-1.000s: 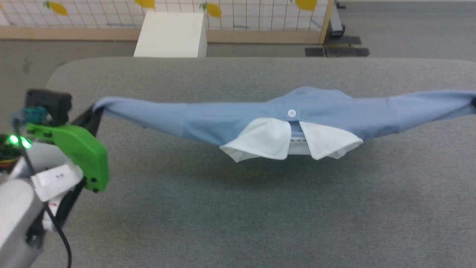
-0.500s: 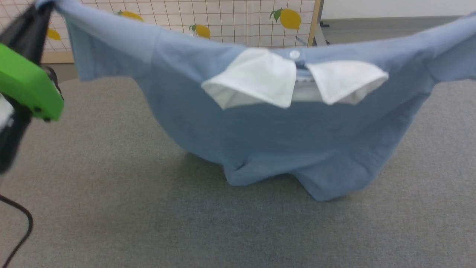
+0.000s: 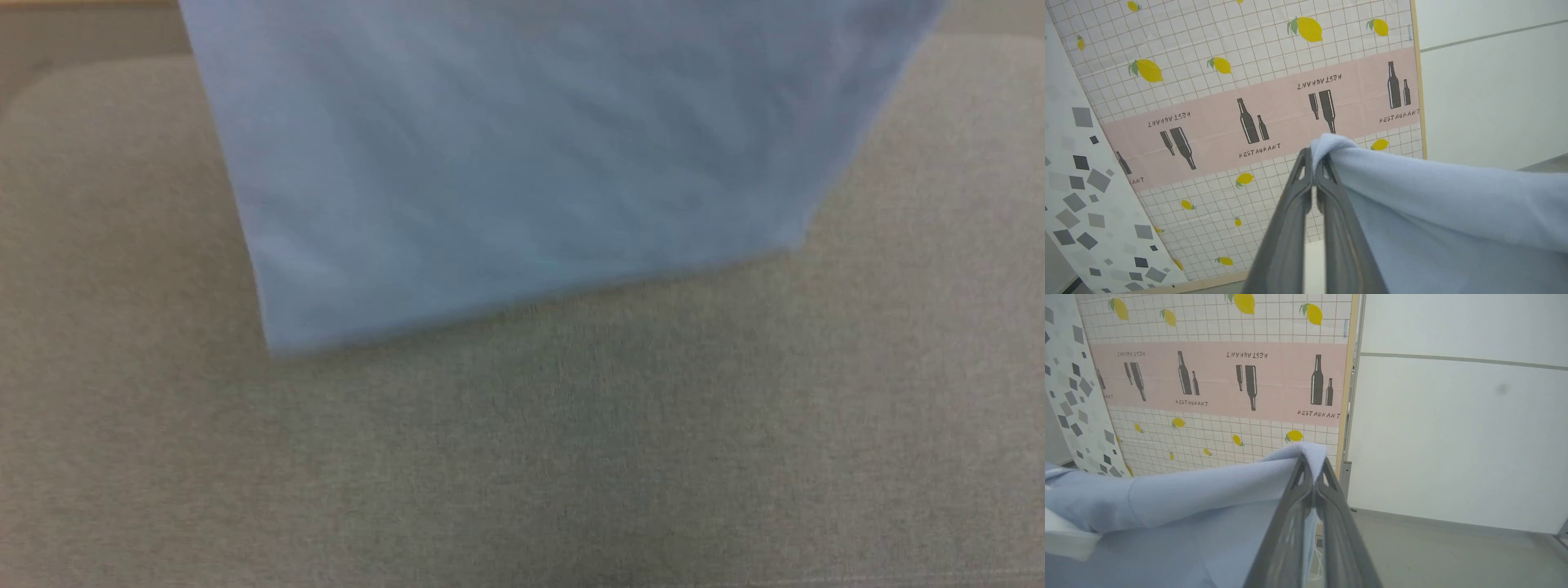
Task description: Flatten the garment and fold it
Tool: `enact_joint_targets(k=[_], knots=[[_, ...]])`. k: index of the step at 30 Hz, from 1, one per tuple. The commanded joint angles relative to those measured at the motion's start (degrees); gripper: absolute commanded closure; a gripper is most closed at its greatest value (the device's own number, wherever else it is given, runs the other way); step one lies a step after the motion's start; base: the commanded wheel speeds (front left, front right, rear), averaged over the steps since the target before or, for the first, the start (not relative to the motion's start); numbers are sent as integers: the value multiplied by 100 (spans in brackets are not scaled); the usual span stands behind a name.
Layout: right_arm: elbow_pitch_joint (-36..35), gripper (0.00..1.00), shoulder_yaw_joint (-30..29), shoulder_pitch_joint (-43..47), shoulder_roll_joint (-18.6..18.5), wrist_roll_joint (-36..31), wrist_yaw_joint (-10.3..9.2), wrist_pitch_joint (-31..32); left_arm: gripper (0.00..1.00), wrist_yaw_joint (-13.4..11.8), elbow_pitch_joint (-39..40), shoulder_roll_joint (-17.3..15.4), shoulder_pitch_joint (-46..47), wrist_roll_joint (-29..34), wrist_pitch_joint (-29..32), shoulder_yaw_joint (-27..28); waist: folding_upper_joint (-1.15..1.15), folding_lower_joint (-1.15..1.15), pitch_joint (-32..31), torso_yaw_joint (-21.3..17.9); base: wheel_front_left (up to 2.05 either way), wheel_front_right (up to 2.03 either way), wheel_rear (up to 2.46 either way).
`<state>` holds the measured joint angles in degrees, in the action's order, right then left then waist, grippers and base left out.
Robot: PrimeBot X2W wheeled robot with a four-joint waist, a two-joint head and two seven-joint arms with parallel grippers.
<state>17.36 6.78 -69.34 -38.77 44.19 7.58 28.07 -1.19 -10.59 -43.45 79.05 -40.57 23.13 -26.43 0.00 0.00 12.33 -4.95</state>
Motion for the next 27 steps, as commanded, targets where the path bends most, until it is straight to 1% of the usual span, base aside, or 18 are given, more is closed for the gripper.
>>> enact_joint_targets(k=[1, 5, 9, 12, 15, 19, 22, 27], knots=[[231, 100, 118, -358, 55, -75, -9, -141, 100, 101, -286, 106, 401, 142, -63, -43, 0, 0, 805, -206, 0, 0, 0], [930, 100, 541, -1351, 136, -235, -9, -597, 100, 348, -1212, 343, 1452, 492, -284, -164, 0, 0, 1295, -290, 0, 0, 0], [1672, 100, 757, -2220, 249, -312, -9, -1145, 100, 430, -2051, 587, 2334, 706, -674, -152, 0, 0, 1674, -320, 0, 0, 0], [2159, 100, 880, -2709, 330, -344, -9, -1516, 100, 450, -2533, 754, 2792, 799, -990, -135, 0, 0, 1853, -298, 0, 0, 0], [2563, 100, 1055, -3119, 364, -338, -9, -1780, 100, 526, -2944, 914, 3147, 889, -1248, -199, 0, 0, 2050, -253, 0, 0, 0], [2947, 100, 1277, -3383, 415, -269, -9, -2101, 100, 623, -3386, 1103, 3361, 937, -1506, -304, 0, 0, 2252, -191, 0, 0, 0], [3062, 100, 1532, -3389, 430, -199, -9, -2260, 100, 667, -3645, 1219, 3346, 901, -1644, -345, 0, 0, 2380, -128, 0, 0, 0], [3177, 100, 1910, -3028, 447, 46, -9, -2411, 100, 733, -3962, 1391, 2877, 826, -1839, -490, 0, 0, 2422, -31, 0, 0, 0]])
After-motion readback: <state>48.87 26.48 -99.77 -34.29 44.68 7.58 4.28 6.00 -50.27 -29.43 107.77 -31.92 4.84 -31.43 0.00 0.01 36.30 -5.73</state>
